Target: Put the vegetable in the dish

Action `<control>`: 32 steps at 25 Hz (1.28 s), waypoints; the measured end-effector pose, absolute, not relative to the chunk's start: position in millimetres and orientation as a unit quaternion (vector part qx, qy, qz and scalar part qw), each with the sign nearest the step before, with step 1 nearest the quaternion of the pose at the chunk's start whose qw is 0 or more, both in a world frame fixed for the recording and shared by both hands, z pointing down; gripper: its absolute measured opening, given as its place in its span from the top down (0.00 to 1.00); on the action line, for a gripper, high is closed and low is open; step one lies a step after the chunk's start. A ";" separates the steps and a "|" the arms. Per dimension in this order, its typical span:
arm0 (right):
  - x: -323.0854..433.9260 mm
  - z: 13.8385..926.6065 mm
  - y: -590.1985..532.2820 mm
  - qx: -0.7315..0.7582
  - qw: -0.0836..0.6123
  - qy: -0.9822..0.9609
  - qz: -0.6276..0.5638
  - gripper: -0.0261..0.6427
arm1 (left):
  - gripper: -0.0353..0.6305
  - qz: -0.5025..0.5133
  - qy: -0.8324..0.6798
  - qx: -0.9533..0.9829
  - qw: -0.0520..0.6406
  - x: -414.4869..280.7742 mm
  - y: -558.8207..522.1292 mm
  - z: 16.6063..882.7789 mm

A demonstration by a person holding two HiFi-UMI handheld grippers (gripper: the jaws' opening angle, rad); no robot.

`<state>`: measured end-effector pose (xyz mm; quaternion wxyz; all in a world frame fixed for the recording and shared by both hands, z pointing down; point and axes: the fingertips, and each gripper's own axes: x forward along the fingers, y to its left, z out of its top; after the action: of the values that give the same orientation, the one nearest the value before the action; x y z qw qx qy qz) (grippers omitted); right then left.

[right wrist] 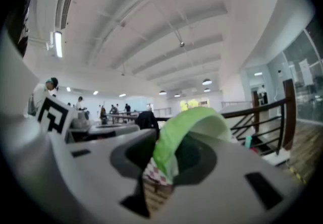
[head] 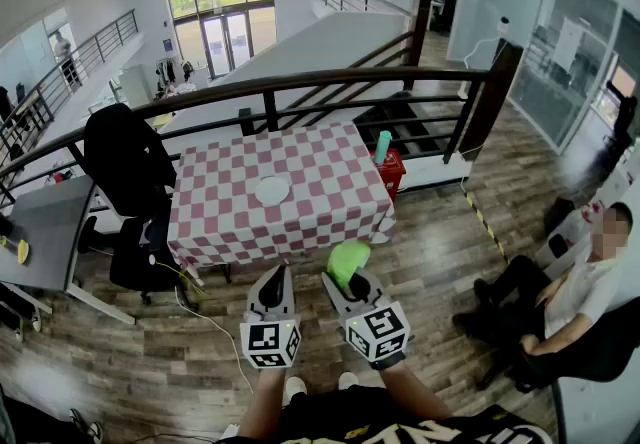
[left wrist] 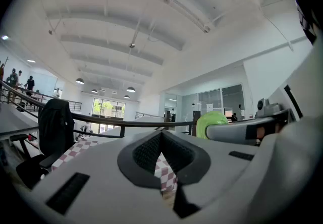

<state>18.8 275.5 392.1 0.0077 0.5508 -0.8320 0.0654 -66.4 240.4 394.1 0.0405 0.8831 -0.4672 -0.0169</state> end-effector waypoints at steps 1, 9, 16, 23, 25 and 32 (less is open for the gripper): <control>22.5 393.1 275.2 0.551 0.007 -0.832 0.067 0.79 | 0.92 -0.016 -0.465 0.884 0.042 -61.5 240.3 394.9; 54.0 394.9 278.7 0.552 0.004 -0.831 0.067 0.79 | 0.92 -0.046 -0.472 0.880 0.036 -31.9 243.3 386.6; 79.0 397.8 288.1 0.548 -0.006 -0.833 0.073 0.79 | 0.92 -0.038 -0.471 0.881 0.034 -5.9 250.1 392.2; 86.2 412.9 296.7 0.530 -0.015 -0.843 0.092 0.79 | 0.92 -0.016 -0.485 0.874 0.031 -1.3 269.6 410.1; 83.0 419.4 297.6 0.520 -0.013 -0.848 0.102 0.79 | 0.92 -0.009 -0.494 0.868 0.038 -4.3 270.5 417.4; 68.5 434.7 290.4 0.501 -0.004 -0.857 0.122 0.79 | 0.92 0.002 -0.504 0.862 0.057 -12.1 259.7 434.2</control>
<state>68.5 290.4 434.7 -0.0036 0.5013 -0.8565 0.1225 -12.1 259.7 434.2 0.0569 0.8615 -0.5045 0.0021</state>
